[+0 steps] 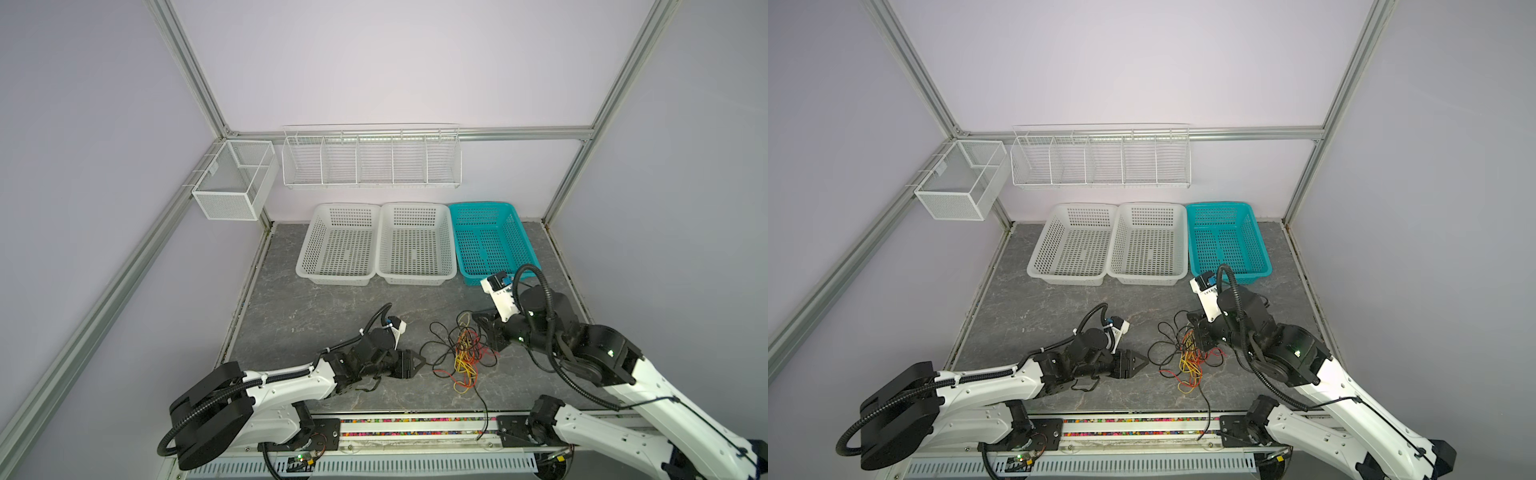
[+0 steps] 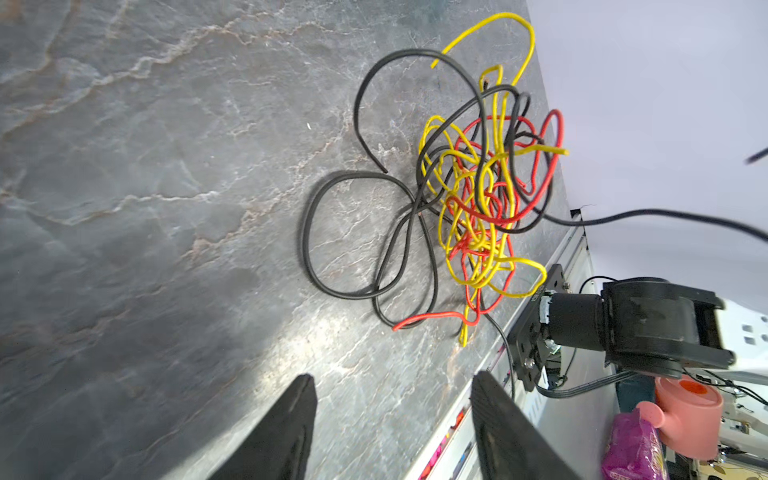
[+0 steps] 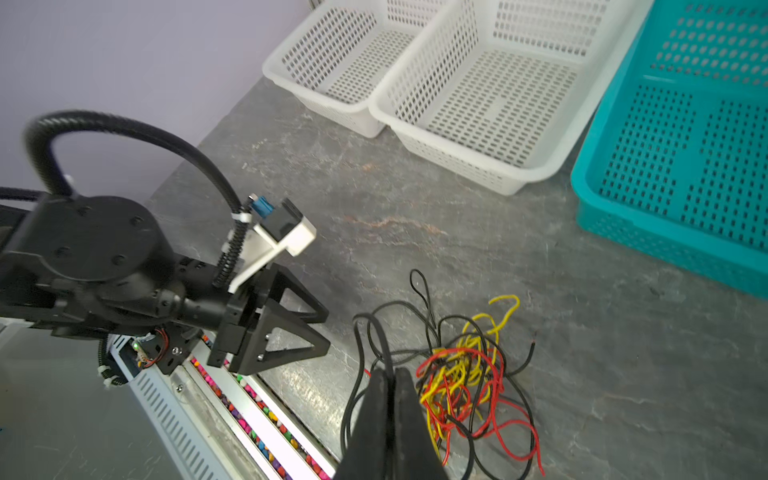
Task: Untangle the cables
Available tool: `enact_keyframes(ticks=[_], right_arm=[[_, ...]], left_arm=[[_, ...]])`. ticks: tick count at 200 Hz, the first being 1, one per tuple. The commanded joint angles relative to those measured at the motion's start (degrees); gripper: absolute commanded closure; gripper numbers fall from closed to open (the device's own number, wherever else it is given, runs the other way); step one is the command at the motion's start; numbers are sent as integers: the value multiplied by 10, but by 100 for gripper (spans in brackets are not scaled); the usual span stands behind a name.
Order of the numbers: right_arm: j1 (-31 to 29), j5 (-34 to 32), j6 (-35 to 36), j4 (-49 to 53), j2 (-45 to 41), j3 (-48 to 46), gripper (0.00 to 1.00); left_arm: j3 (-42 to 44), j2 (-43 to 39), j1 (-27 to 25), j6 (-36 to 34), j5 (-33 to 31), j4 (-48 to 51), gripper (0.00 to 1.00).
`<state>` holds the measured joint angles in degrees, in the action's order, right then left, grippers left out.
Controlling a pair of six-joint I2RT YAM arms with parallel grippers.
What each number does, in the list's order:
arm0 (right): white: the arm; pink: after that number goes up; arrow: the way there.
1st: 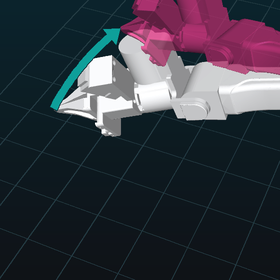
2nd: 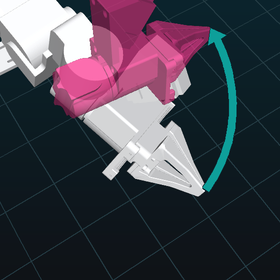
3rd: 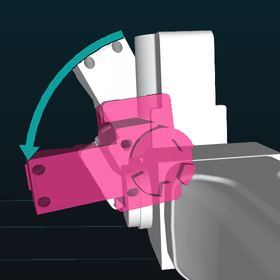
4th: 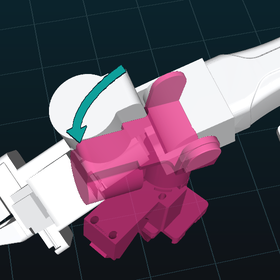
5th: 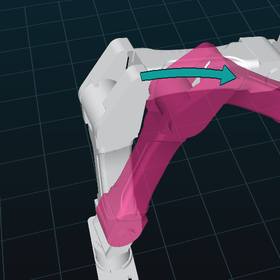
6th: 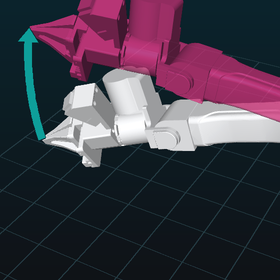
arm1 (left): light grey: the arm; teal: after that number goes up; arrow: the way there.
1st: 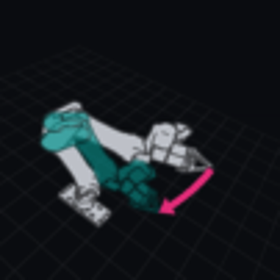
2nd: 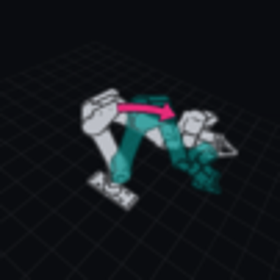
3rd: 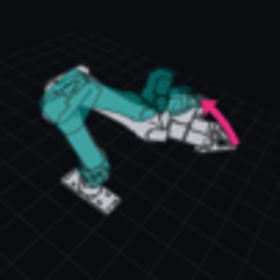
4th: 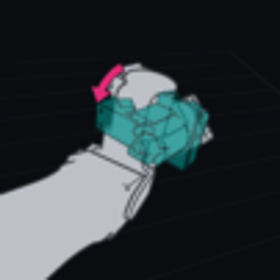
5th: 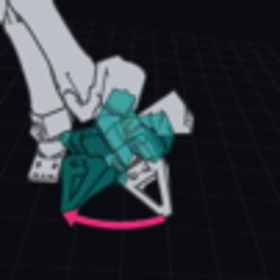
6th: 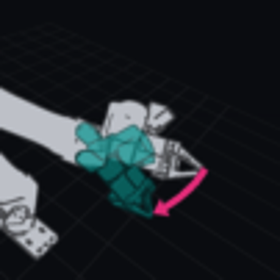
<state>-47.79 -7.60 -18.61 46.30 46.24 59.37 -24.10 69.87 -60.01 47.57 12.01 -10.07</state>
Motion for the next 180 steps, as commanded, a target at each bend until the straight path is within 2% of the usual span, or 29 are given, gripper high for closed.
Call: enact_keyframes(ticks=[1,61,100,136,165,180], right_arm=[[4,-33,-45,30,-12,-38,91],[4,8,-85,2,5,-152,88],[4,56,-103,-53,5,-204,79],[-3,95,-123,-115,20,-236,64],[-5,66,-124,-114,38,-239,61],[-5,15,-118,-84,45,-231,59]], left_arm=[[-4,-8,2,7,8,-18,39],[-3,16,2,14,10,-29,39],[-2,20,2,14,7,-33,39],[-3,32,2,17,8,-43,39],[0,33,2,18,7,-47,39],[2,29,2,21,8,-46,39]])
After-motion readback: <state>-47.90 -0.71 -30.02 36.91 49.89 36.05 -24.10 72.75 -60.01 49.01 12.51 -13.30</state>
